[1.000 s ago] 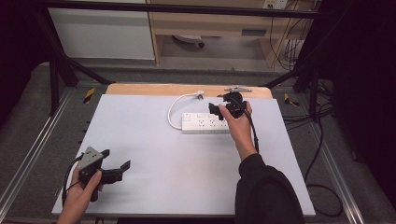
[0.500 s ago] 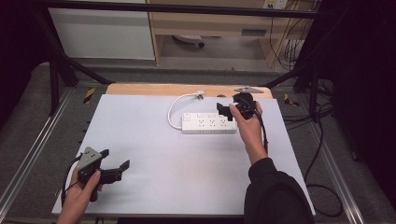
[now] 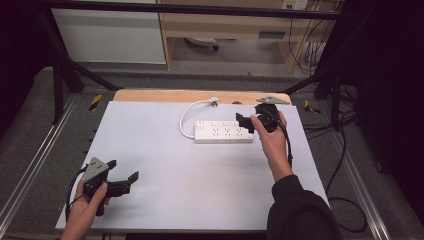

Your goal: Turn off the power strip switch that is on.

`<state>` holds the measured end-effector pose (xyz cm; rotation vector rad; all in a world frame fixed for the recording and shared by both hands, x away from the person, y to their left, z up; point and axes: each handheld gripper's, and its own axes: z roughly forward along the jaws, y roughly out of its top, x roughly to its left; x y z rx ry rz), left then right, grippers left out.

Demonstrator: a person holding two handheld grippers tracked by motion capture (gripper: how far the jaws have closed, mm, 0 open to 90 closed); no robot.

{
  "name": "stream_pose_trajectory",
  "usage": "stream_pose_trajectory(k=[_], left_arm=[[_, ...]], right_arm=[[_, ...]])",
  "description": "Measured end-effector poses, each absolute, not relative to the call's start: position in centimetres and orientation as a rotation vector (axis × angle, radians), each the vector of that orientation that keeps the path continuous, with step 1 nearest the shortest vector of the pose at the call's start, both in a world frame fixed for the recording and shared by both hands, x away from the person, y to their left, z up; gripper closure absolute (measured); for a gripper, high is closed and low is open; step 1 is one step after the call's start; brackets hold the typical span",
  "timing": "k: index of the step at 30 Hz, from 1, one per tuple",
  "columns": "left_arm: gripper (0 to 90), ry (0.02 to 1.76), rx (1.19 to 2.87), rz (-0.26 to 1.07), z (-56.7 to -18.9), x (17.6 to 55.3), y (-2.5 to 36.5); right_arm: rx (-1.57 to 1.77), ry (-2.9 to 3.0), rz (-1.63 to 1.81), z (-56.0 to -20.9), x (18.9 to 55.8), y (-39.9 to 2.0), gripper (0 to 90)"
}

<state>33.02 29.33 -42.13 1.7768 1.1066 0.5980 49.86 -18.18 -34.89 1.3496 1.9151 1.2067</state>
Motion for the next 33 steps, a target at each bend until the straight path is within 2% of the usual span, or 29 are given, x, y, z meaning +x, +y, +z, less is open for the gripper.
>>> stream_pose_trajectory(k=[11, 26, 33], left_arm=[[6.4, 1.106, 1.774, 0.601, -42.1, 32.9, 29.4], [6.3, 1.121, 1.758, 0.609, -42.0, 32.8, 29.7], [6.4, 1.124, 1.744, 0.608, -42.0, 32.8, 29.9]], right_arm=[[1.334, 1.91, 1.243, -34.6, 48.6, -18.8, 5.2], [1.31, 1.841, 1.299, -34.0, 45.4, -22.0, 4.9], [1.298, 1.82, 1.296, -34.7, 43.5, -23.4, 4.9]])
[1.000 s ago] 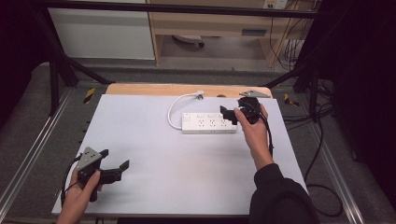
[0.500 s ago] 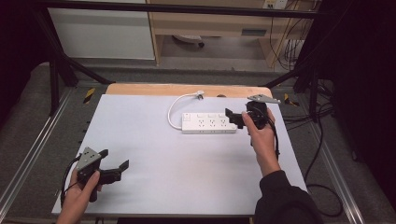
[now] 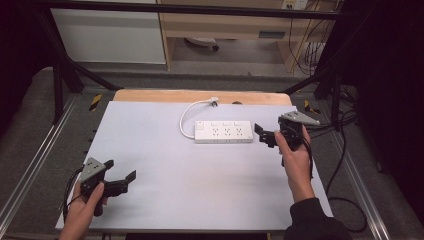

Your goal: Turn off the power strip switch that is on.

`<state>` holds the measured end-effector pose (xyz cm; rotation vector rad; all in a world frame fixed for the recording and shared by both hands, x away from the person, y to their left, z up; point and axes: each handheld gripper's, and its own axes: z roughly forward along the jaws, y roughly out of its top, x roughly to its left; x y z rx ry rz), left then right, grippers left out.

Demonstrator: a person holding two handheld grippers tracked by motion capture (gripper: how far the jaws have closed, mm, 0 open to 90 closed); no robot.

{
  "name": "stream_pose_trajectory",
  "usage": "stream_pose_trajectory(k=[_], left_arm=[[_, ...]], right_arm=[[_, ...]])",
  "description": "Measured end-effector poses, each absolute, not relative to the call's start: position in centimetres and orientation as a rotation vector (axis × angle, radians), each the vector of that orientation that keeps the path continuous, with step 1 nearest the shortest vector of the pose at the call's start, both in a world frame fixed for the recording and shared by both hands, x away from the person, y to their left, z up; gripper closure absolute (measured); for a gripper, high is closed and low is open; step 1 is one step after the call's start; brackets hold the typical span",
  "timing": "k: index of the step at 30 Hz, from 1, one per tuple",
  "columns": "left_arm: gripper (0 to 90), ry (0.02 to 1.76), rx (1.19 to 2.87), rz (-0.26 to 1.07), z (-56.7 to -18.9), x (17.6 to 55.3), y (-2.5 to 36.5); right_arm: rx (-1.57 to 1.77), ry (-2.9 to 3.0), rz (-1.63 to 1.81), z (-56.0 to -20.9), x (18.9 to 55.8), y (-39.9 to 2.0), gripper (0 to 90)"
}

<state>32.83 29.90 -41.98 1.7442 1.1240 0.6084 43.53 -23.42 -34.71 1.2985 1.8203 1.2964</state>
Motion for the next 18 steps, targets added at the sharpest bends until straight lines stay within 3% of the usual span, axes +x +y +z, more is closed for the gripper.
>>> stream_pose_trajectory(k=[18], left_arm=[[6.5, 1.138, 1.724, 0.613, -41.8, 32.7, 30.5]], right_arm=[[1.244, 1.786, 1.319, -37.0, 39.3, -25.5, 5.2]])
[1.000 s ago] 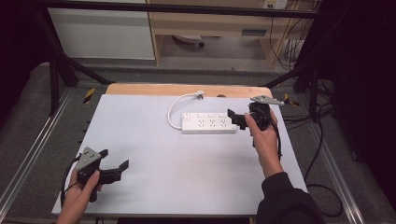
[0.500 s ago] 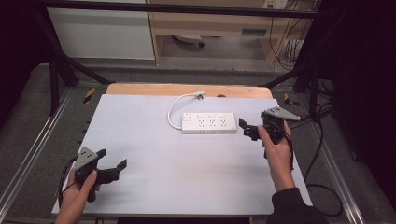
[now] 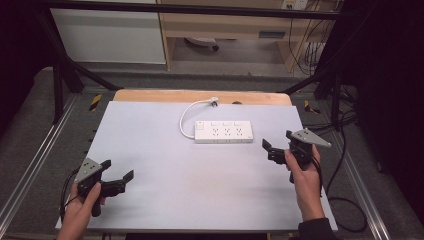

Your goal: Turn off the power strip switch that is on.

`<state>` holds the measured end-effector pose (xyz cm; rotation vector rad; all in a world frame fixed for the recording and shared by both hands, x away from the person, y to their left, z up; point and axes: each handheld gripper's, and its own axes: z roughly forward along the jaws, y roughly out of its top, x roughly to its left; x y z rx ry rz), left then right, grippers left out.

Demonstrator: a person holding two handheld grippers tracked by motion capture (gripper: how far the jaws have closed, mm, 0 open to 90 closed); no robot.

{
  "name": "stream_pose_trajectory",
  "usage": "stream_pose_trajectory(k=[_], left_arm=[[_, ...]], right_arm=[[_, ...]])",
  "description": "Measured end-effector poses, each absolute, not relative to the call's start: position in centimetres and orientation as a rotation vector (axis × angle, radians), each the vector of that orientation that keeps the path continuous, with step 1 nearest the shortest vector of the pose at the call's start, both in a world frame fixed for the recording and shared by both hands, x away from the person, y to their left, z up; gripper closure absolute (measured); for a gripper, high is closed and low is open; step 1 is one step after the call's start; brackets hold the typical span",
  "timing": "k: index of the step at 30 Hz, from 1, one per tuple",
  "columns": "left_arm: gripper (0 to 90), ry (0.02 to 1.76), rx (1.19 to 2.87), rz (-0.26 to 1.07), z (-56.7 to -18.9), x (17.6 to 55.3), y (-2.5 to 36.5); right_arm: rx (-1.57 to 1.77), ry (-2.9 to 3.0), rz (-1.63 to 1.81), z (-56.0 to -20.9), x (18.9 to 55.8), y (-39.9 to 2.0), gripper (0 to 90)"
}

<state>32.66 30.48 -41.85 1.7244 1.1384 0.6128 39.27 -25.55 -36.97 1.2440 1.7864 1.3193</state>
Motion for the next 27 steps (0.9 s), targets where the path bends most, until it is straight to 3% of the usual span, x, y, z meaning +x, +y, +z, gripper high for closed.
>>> stream_pose_trajectory(k=[27], left_arm=[[5.8, 1.134, 1.695, 0.595, -41.6, 32.5, 30.6]], right_arm=[[1.26, 1.826, 1.308, -40.9, 35.3, -27.5, 4.3]])
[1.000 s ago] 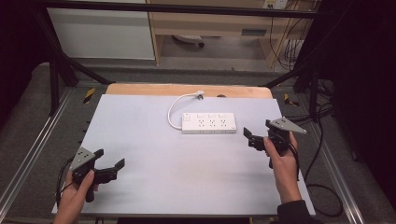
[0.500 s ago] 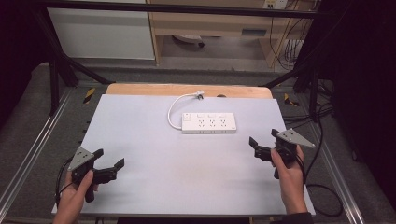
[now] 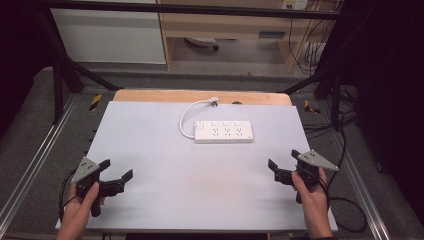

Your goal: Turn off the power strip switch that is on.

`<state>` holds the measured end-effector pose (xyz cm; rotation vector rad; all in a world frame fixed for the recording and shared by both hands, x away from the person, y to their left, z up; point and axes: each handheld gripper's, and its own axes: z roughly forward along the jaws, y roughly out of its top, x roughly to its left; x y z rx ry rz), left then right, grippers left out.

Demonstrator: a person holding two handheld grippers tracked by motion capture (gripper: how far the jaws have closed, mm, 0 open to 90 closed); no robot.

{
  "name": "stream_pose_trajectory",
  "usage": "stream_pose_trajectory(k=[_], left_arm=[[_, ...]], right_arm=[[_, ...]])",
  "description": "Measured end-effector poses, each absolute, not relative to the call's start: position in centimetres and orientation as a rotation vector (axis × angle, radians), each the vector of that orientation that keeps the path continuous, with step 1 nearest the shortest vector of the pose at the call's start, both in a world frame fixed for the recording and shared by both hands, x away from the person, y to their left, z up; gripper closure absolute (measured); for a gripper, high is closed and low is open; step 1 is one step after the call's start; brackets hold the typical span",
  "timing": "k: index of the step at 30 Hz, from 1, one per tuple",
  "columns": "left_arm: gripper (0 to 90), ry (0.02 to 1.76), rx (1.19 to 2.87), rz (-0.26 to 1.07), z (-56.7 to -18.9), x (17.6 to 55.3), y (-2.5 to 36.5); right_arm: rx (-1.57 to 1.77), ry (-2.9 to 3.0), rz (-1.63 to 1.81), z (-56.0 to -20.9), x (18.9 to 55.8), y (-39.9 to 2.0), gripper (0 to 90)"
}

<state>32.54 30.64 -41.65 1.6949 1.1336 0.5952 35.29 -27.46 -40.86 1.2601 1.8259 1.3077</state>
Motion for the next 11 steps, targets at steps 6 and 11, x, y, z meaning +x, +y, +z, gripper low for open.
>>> stream_pose_trajectory(k=[6, 11], left_arm=[[5.9, 1.122, 1.709, 0.588, -41.7, 32.5, 30.4], [5.8, 1.113, 1.715, 0.583, -41.7, 32.5, 30.3]], right_arm=[[1.279, 1.896, 1.286, -42.2, 35.6, -26.6, 4.1], [1.319, 1.97, 1.227, -43.4, 36.5, -25.6, 4.0]])
